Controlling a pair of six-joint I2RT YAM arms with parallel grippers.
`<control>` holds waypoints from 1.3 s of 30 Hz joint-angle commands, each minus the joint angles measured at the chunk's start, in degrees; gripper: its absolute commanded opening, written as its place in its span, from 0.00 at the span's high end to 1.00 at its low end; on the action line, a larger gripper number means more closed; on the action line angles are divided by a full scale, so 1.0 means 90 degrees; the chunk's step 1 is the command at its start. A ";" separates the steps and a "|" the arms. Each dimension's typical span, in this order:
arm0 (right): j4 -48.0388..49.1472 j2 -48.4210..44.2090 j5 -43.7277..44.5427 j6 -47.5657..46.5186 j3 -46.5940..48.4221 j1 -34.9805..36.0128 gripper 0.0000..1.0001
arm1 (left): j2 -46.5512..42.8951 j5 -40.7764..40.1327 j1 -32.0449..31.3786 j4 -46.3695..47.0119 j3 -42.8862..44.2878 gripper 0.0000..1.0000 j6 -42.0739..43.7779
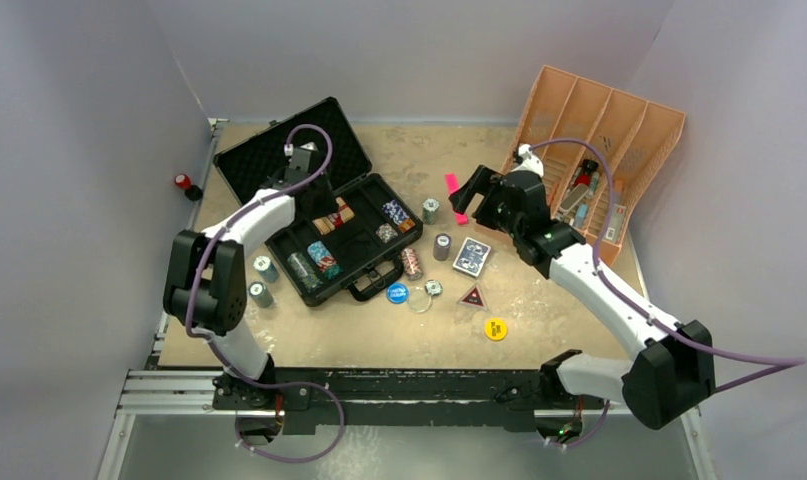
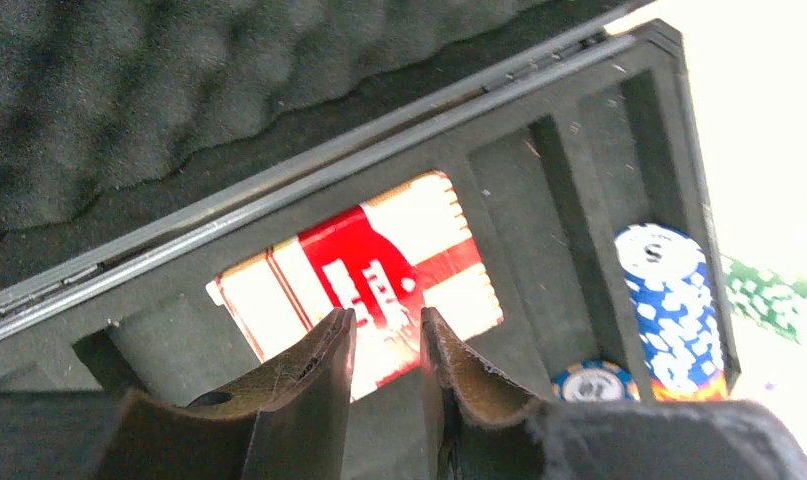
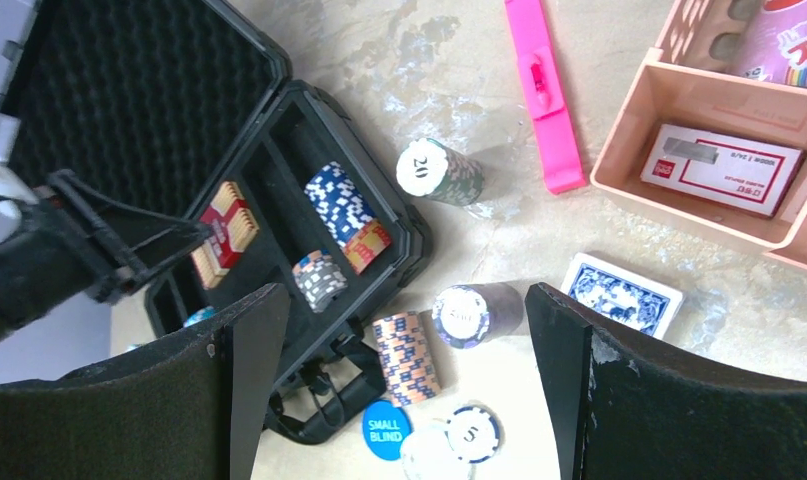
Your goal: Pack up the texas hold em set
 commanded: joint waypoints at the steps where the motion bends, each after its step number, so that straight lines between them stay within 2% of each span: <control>1: -0.0158 0.0197 0.0251 -0.0496 0.0123 -0.0007 0.09 | -0.1073 0.0539 -0.0076 0.0178 0.0032 0.69 0.0262; 7: -0.0400 0.0750 -0.0121 -0.1127 0.0418 -0.0003 0.08 | -0.2602 0.0808 -0.0098 0.0710 -0.0404 0.60 0.0573; 12: -0.0598 0.1264 -0.0553 -0.1643 0.0670 0.0042 0.11 | -0.3799 0.0804 -0.0098 0.1096 -0.0999 0.42 0.0773; 19: -0.0899 0.1428 -0.0145 -0.1367 0.0742 0.0572 0.12 | -0.4872 0.0725 -0.0098 0.1590 -0.1773 0.40 0.0937; 25: -0.1466 0.1636 0.0557 -0.0810 0.0797 0.1146 0.14 | -0.5127 0.0818 -0.0097 0.1794 -0.2073 0.39 0.0855; 33: -0.1795 0.1786 0.0624 -0.0166 0.0525 0.1753 0.15 | -0.5236 0.1062 -0.0098 0.1781 -0.2131 0.39 0.0794; 39: -0.1894 0.1955 0.0953 0.0463 0.0468 0.1822 0.15 | -0.5247 0.1106 -0.0097 0.1773 -0.2132 0.39 0.0786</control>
